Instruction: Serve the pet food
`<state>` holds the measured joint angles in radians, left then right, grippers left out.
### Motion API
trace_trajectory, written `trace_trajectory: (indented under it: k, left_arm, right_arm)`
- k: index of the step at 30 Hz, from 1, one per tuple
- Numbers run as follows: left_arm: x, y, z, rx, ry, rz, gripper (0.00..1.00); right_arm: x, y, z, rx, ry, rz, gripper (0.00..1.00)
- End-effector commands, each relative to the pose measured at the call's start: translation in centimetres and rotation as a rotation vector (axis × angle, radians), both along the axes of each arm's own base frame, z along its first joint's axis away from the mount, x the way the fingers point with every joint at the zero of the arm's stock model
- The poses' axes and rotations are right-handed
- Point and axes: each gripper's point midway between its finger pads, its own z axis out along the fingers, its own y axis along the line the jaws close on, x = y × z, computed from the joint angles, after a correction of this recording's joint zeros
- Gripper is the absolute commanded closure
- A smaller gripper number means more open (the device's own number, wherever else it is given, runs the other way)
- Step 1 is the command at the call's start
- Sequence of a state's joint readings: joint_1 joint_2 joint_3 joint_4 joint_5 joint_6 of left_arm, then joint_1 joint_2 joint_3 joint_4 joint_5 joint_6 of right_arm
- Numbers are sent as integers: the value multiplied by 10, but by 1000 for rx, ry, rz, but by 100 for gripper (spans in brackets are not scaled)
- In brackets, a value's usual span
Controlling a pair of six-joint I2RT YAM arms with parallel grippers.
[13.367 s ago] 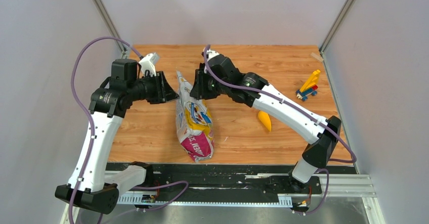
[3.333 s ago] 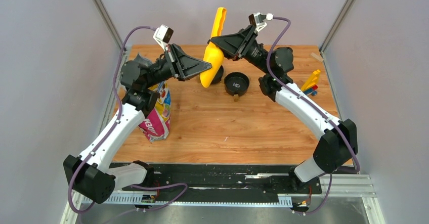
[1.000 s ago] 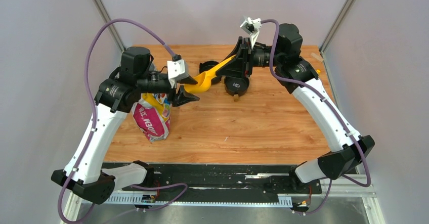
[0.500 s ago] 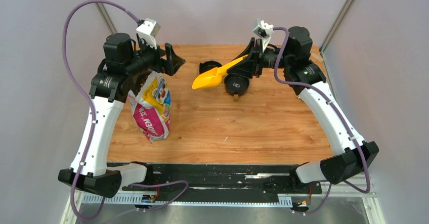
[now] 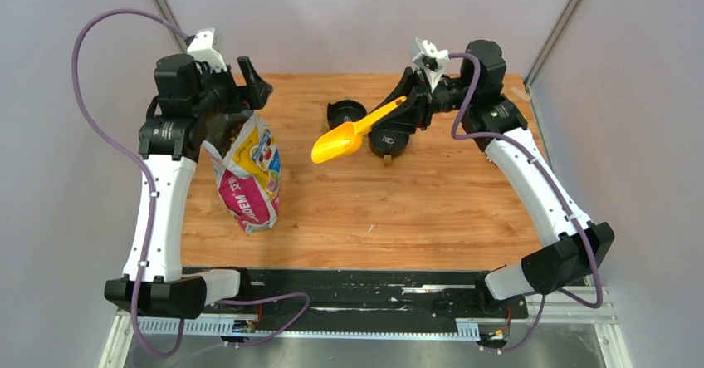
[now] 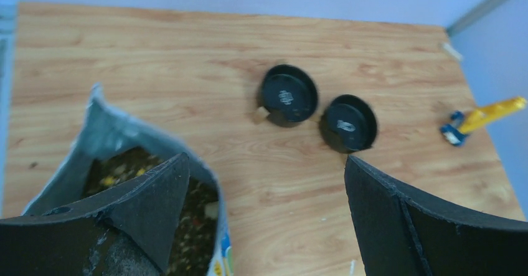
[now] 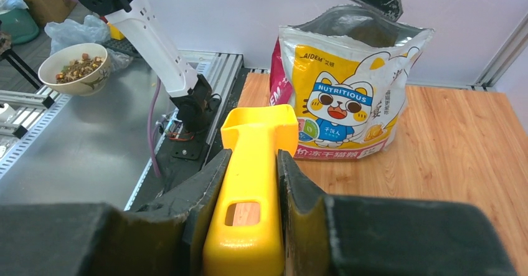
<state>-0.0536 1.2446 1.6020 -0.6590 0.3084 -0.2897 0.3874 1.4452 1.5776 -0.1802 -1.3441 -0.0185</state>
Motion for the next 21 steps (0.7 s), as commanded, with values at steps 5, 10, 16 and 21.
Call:
trace_trajectory:
  k: [5, 10, 16, 21]
  left_arm:
    - [-29, 116, -13, 332, 55, 543, 1]
    - [-44, 145, -41, 441, 175, 658, 1]
    - [-55, 170, -92, 435, 426, 708, 6]
    - [-46, 177, -119, 305, 452, 682, 30]
  right_arm:
    - [11, 0, 21, 43, -127, 4, 100]
    - [17, 1, 19, 41, -113, -9, 100]
    - [23, 3, 18, 42, -98, -32, 100]
    - [26, 2, 16, 42, -94, -71, 100]
